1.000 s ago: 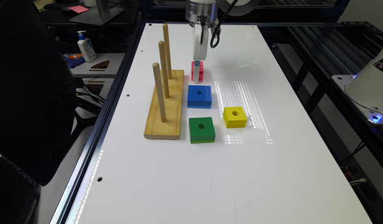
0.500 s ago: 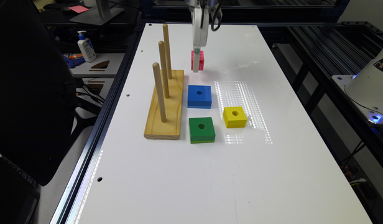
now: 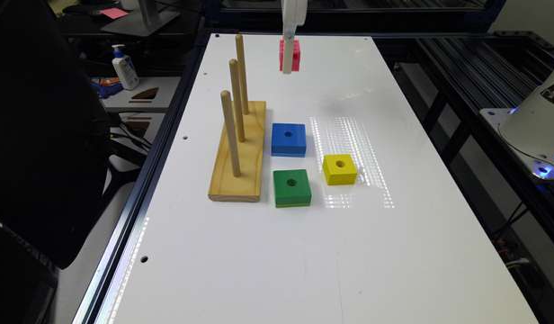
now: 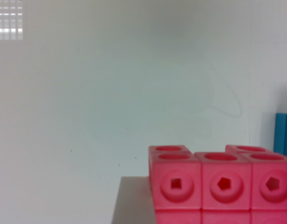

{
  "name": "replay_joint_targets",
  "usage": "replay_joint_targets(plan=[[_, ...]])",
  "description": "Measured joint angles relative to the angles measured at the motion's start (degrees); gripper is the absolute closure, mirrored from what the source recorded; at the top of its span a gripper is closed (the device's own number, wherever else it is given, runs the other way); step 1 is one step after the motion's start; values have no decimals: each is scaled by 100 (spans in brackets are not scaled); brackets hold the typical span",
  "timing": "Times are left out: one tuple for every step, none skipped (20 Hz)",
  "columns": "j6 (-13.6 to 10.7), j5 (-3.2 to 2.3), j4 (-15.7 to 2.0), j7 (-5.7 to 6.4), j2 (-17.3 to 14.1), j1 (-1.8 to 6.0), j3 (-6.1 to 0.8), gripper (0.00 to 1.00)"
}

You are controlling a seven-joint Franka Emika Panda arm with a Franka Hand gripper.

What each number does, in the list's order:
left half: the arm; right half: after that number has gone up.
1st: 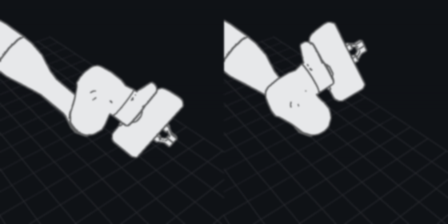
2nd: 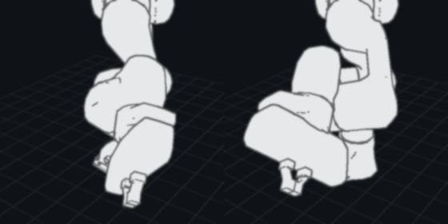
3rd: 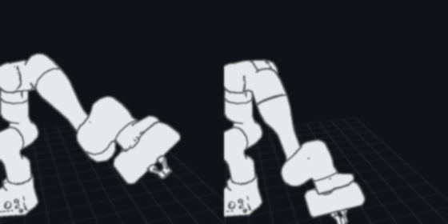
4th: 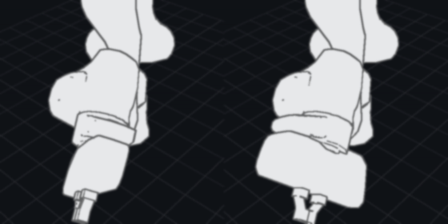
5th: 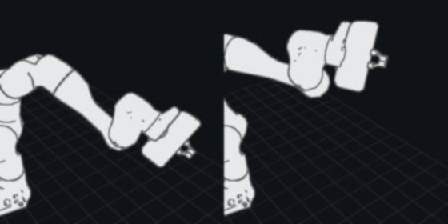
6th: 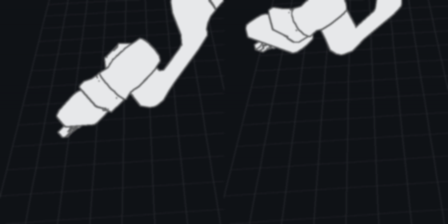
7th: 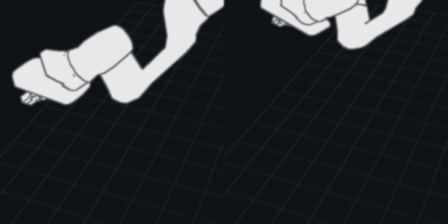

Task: Pick up pink block.

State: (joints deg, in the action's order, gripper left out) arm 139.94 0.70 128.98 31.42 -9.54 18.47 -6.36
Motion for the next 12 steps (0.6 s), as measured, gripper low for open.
replay_joint_targets(plan=[[-2,0,-1,1,11,0,-2,100],[-2,0,-4,2,21,-1,-4,100],[-12,0,-10,3,45,0,-6,100],[-51,0,-15,4,92,0,-7,100],[-106,0,-16,5,153,0,-8,100],[-168,1,-15,6,218,0,-10,100],[-228,2,-15,7,280,0,-11,100],[-273,2,-14,8,324,0,-12,100],[-319,2,-13,9,370,0,-14,100],[-340,2,-13,10,393,0,-15,100],[-345,2,-12,10,399,0,-16,100],[-345,2,-12,10,396,0,-17,100]])
